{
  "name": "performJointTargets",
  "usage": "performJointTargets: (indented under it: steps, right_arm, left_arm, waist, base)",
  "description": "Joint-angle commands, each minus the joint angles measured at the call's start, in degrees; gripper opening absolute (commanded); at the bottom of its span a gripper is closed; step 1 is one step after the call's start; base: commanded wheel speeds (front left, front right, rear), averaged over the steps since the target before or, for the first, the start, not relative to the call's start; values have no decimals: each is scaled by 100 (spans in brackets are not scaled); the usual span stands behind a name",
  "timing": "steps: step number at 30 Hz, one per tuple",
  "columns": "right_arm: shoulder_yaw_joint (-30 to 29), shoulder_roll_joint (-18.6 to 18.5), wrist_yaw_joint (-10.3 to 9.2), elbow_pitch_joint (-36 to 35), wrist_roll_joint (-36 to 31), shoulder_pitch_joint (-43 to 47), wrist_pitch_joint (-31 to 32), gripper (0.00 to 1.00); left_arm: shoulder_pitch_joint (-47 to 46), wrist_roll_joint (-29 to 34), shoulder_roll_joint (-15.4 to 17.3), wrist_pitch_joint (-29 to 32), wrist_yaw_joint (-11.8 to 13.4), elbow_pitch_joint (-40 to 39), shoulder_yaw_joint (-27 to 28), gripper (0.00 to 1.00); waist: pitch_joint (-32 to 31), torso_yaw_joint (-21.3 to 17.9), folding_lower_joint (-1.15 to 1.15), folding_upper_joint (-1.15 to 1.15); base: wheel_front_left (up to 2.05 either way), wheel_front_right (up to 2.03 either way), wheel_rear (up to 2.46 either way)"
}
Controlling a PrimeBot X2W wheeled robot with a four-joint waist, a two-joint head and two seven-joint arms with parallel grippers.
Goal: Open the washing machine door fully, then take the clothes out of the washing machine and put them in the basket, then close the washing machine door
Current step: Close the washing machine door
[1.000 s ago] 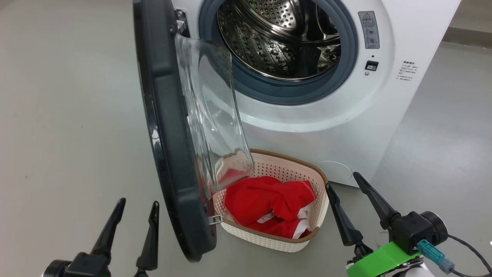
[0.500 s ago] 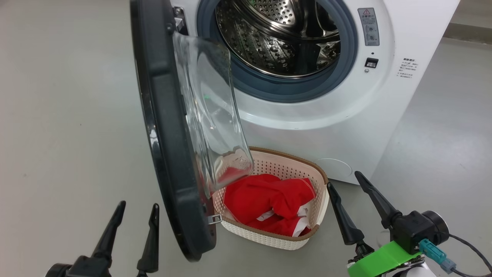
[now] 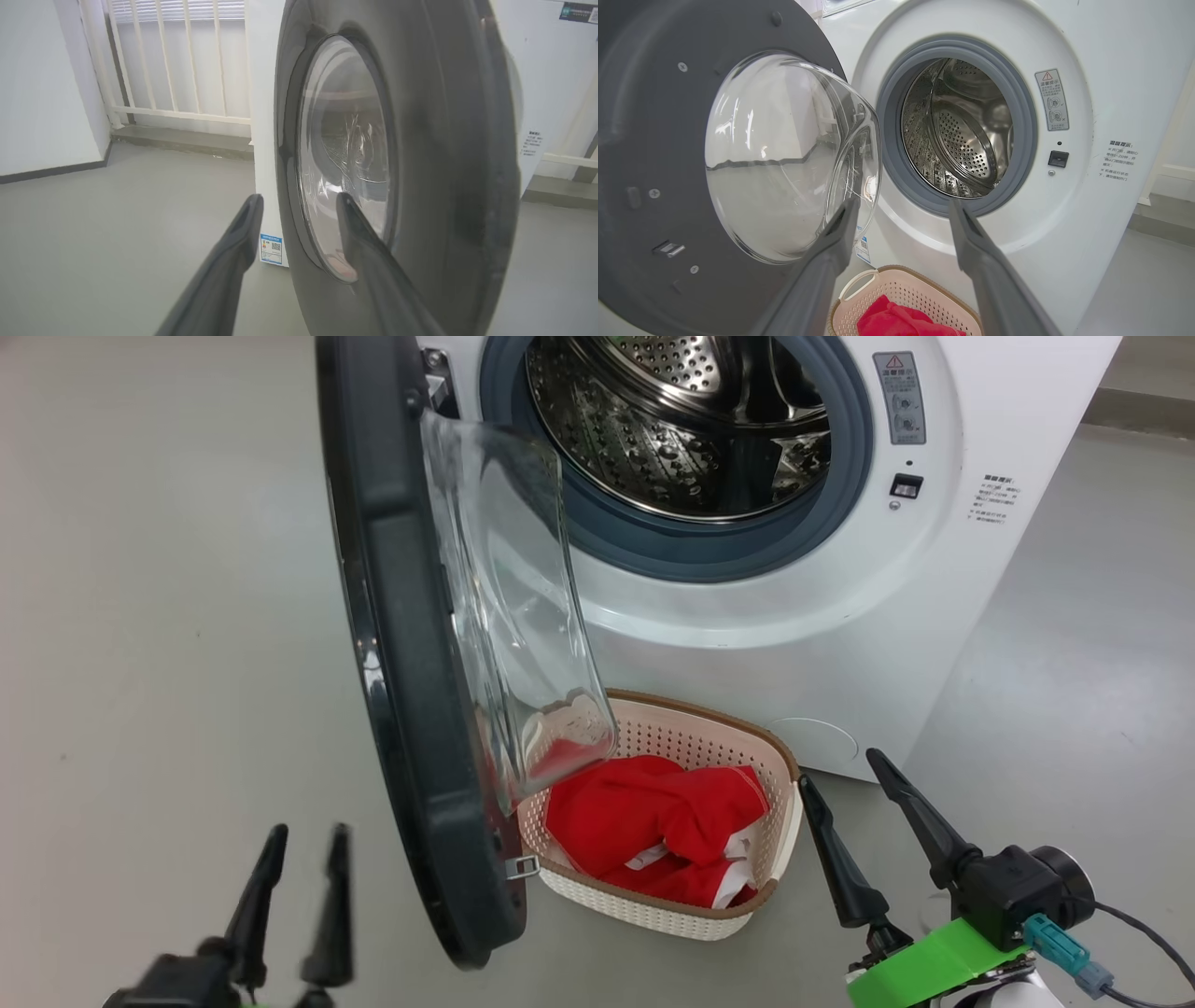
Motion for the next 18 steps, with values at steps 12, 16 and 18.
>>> performJointTargets:
  steps: [12, 16, 18]
  right_arm:
    - [154, 3, 36, -141, 72, -245, -36, 100]
    - [174, 3, 36, -145, 95, -251, -36, 100]
    - [169, 3, 36, -148, 92, -260, -36, 100]
  left_arm:
    - [-788, -2550, -338, 821, -182, -539, 1121, 0]
    - [-1070, -3763, -415, 1451, -114, -736, 1345, 0]
    - [-1204, -4412, -437, 1841, 14, -852, 1434, 0]
  waist:
    - [36, -6, 0, 0]
    - [50, -48, 0, 0]
    - [70, -72, 0, 0]
  base:
    - [0, 0, 0]
    - [0, 0, 0]
    - [0, 0, 0]
